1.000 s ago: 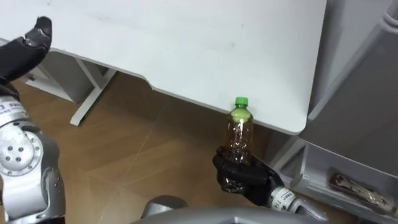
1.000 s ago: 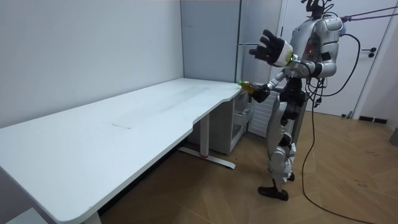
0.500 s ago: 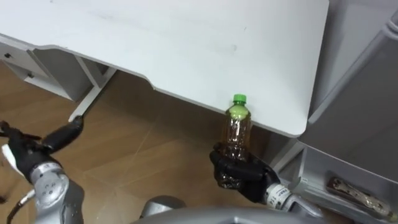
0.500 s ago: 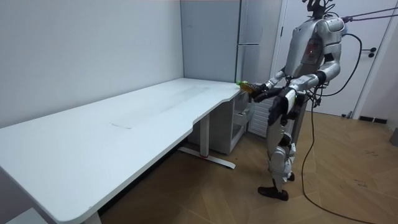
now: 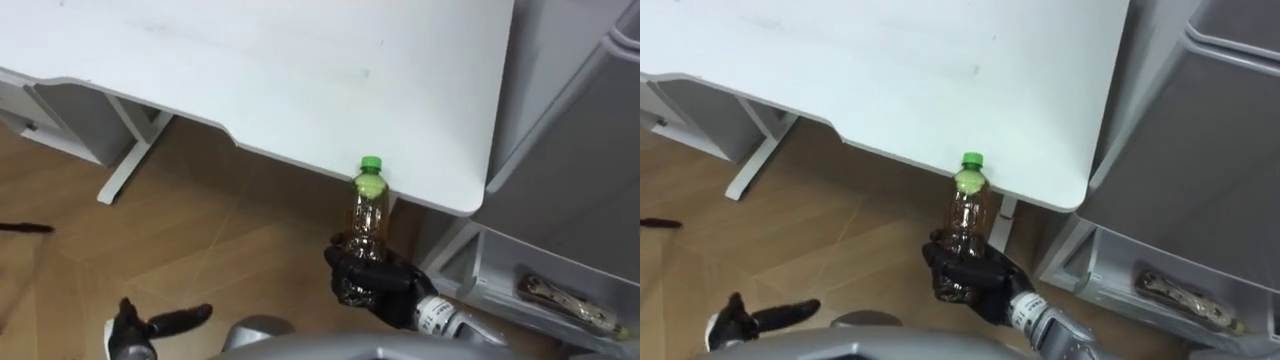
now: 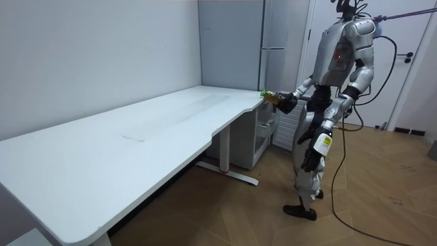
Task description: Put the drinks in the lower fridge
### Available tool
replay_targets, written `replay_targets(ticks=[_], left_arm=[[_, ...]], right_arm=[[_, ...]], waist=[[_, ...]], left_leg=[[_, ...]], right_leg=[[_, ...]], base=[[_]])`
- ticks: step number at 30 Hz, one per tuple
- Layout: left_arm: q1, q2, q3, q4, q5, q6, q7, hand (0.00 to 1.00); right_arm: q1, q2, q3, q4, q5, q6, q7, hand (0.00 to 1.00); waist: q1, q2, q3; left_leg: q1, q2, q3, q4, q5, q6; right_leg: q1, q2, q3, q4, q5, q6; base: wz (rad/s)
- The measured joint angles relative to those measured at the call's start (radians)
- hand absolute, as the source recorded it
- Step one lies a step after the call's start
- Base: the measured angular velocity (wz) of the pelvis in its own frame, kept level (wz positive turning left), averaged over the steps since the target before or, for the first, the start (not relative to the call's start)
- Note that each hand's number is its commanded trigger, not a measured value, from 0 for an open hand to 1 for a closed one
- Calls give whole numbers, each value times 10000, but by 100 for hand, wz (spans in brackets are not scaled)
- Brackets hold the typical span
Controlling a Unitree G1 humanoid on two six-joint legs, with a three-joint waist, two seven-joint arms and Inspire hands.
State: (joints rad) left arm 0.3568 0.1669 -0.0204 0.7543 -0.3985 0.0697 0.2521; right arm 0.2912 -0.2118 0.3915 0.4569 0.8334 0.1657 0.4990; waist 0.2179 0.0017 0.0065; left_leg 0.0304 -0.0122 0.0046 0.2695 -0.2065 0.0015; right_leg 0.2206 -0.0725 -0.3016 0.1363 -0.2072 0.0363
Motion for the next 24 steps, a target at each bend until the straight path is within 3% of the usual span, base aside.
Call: replay_targets(ticks=[6,12,24], left_arm=[[30,1,-281,911,28,136,-499,0],[-41,21,-586,1033,1271,349,-948,0],[-219,117,-855,1096,1762,744,-1360,0]], right_arm=[[-67,-140,98,16,39,4,65,100],[-89,-197,130,16,305,7,54,100],[-110,-224,201,28,1312,288,152,100]], waist=[[-305,-21,6],[-583,24,-2],[-1161,141,-15]], left_leg=[[17,10,9,-20,0,-1],[-83,29,-7,33,-7,4],[-119,71,200,34,1,14]], right_leg=[[7,8,-3,13,1,1],[-152,7,1,162,3,3],[-310,15,251,234,18,-12]], base=[[0],[0],[-5]])
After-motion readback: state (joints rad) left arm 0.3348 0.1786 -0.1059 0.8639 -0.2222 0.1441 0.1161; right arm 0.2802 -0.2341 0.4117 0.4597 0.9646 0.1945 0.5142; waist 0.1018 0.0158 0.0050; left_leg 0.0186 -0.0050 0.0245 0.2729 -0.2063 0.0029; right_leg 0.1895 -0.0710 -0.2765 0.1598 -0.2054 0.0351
